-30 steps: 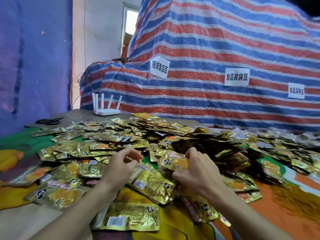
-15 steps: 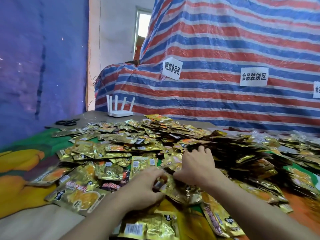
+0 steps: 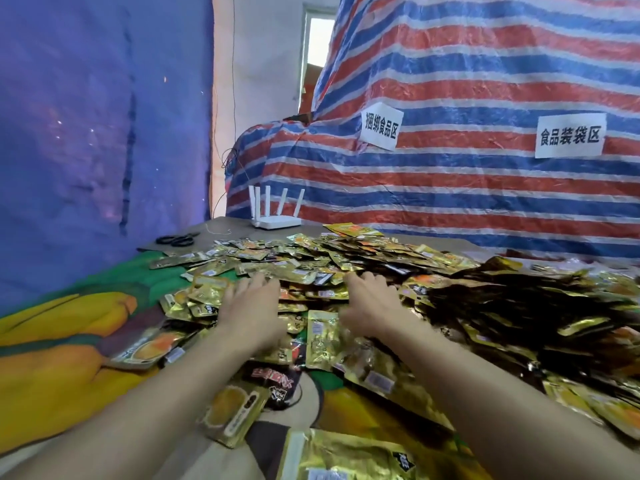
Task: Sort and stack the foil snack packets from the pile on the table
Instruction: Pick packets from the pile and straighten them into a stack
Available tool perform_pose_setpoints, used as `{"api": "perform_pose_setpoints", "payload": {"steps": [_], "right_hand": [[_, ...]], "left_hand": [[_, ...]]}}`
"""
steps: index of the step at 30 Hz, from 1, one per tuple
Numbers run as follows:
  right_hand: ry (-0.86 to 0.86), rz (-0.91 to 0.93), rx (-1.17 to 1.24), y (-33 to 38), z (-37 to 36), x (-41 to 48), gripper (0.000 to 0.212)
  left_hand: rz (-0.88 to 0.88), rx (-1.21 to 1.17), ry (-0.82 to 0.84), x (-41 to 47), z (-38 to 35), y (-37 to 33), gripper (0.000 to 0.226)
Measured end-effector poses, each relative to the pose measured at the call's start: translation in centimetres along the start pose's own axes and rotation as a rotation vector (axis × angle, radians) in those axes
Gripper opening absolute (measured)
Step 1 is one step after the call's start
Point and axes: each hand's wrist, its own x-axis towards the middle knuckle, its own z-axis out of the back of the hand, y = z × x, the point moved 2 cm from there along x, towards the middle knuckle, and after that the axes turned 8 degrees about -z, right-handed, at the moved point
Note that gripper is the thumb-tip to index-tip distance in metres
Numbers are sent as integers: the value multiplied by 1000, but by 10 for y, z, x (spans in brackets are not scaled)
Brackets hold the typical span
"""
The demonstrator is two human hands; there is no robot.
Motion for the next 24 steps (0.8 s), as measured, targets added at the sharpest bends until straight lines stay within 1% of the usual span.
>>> {"api": "perform_pose_setpoints", "payload": {"steps": [2, 4, 6, 8, 10, 12, 13, 16, 17, 18, 22, 24], "right_hand": [[18, -10, 48, 5, -7, 17, 73], [47, -23, 89, 9, -12, 32, 77], [86, -70, 165, 11, -14, 45, 81], [133, -127, 202, 11, -18, 54, 79], [160, -145, 139, 11, -22, 59, 68], [136, -132, 59, 11, -25, 62, 53], [144, -128, 37, 11, -25, 64, 52], [242, -145, 26, 7, -26, 67, 68], [255, -146, 31, 6, -25, 66, 69], [241, -143, 38, 5, -26, 66, 65], [77, -79, 5, 6, -28, 63, 28], [5, -16, -53, 11, -26, 59, 20]], "left_hand": [[36, -9, -16, 6, -12, 16, 65], [48, -67, -42, 11, -25, 23, 70], [68, -97, -40, 16, -35, 25, 74], [95, -100, -29, 22, -39, 25, 75], [114, -75, -48, 24, -39, 24, 70], [104, -17, -67, 26, -39, 23, 63], [94, 11, -76, 26, -39, 22, 58], [75, 37, -115, 25, -38, 22, 40], [71, 28, -127, 25, -37, 23, 35], [70, 10, -139, 24, -35, 23, 31], [64, -56, -211, 21, -26, 25, 24], [59, -44, -258, 20, -20, 26, 22]]}}
